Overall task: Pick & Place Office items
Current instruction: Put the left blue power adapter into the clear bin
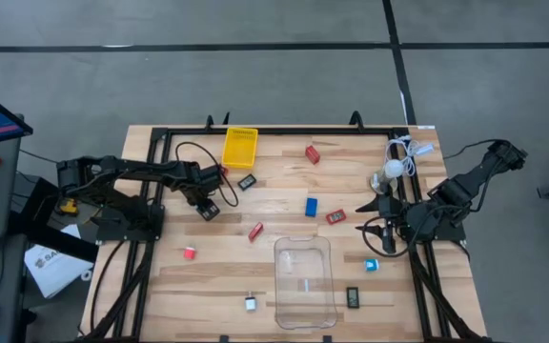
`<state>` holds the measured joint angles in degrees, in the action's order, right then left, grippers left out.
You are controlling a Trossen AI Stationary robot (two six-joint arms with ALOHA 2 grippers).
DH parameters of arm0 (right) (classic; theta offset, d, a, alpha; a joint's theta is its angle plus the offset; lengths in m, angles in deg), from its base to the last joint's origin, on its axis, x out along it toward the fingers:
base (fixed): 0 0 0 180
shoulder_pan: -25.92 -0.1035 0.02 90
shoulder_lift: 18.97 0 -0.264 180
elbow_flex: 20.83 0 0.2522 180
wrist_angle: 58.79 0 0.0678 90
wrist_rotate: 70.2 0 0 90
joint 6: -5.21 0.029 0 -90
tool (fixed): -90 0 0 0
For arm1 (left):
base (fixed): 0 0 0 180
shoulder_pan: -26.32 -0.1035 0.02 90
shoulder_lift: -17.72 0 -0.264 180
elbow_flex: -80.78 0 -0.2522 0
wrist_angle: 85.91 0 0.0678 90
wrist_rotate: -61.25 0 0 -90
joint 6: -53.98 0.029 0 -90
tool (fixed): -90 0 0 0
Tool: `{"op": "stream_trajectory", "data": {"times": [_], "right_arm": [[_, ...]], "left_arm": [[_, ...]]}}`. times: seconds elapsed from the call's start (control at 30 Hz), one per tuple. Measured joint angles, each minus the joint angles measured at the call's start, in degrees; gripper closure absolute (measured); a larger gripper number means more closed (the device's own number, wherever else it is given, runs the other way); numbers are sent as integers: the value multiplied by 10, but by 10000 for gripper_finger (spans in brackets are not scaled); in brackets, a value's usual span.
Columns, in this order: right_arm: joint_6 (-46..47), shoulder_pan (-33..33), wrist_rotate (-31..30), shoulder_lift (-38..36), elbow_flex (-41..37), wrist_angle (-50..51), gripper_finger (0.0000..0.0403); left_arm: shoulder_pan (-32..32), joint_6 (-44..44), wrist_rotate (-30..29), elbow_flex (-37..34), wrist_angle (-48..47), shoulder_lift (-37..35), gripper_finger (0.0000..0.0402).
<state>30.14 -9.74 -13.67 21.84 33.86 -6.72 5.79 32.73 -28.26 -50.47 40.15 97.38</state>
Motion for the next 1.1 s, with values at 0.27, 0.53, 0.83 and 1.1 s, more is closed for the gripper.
{"op": "stream_trajectory", "data": {"times": [0.27, 0.53, 0.83, 1.1], "right_arm": [[2, 1, 0, 0, 0, -2, 181], [2, 1, 0, 0, 0, -6, 181], [2, 1, 0, 0, 0, -6, 181], [0, 1, 0, 0, 0, -11, 181]], "left_arm": [[0, 7, 0, 24, -29, -8, 266], [0, 27, 0, 87, -47, -8, 266], [13, 45, -2, 143, -55, -8, 266], [78, 44, -1, 183, -31, -9, 266]]}}
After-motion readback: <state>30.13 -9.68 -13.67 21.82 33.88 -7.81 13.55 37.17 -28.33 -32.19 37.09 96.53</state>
